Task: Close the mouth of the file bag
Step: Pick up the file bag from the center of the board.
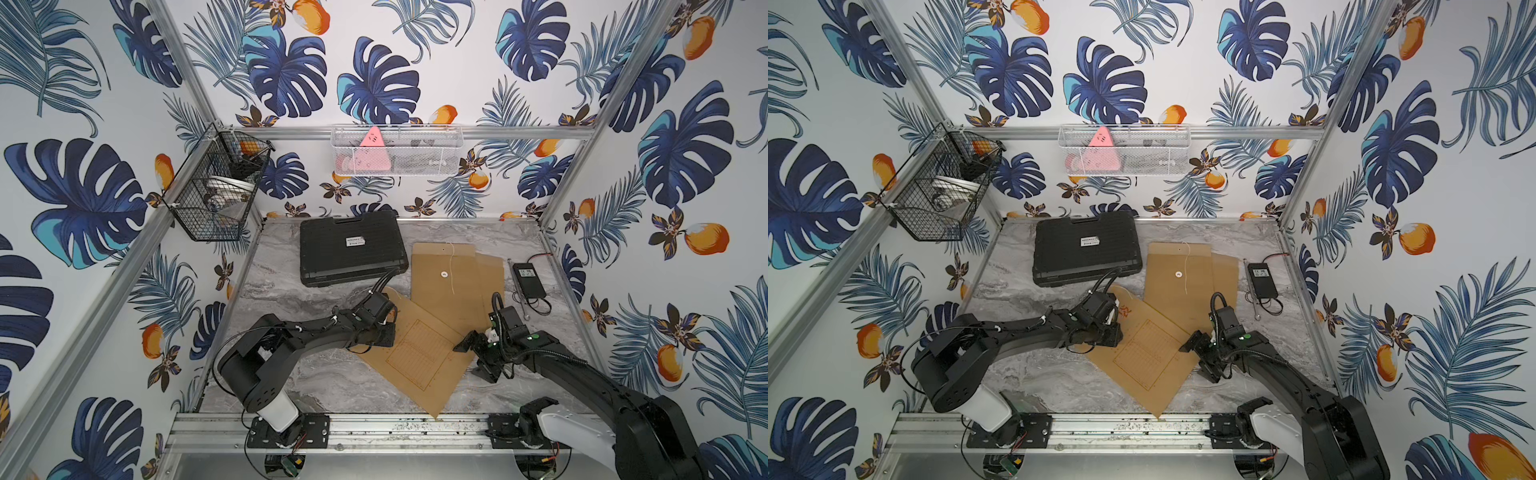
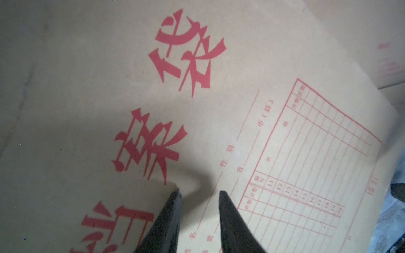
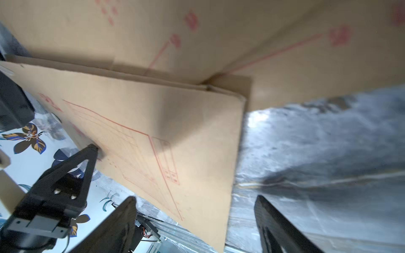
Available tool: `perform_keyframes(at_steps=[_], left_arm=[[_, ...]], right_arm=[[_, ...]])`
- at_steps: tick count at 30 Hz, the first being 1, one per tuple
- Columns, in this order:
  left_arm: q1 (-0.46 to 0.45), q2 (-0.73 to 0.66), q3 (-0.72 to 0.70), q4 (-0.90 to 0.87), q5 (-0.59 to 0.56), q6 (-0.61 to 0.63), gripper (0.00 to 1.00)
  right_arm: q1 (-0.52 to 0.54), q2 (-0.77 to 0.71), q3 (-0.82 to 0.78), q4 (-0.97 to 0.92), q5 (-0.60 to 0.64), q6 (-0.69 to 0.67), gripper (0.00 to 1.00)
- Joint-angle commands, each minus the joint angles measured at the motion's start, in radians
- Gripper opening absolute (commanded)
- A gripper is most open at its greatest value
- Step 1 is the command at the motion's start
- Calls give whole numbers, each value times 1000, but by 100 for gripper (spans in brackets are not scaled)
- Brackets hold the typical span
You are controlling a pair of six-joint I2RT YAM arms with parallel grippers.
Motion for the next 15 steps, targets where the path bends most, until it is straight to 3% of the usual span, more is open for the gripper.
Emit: perform_keyframes(at_steps=[1,8,15], left_arm=[[1,13,-29,-50,4,-27,34],[1,49,-58,-21,13,-27,29],[1,72,-52,-23,10,-12,27]], right_arm=[[-1,-18,-36,-13,14,-24,83],[0,-10,-157,359,-36,-79,78],[0,-169,-239,558,-112,-71,76]])
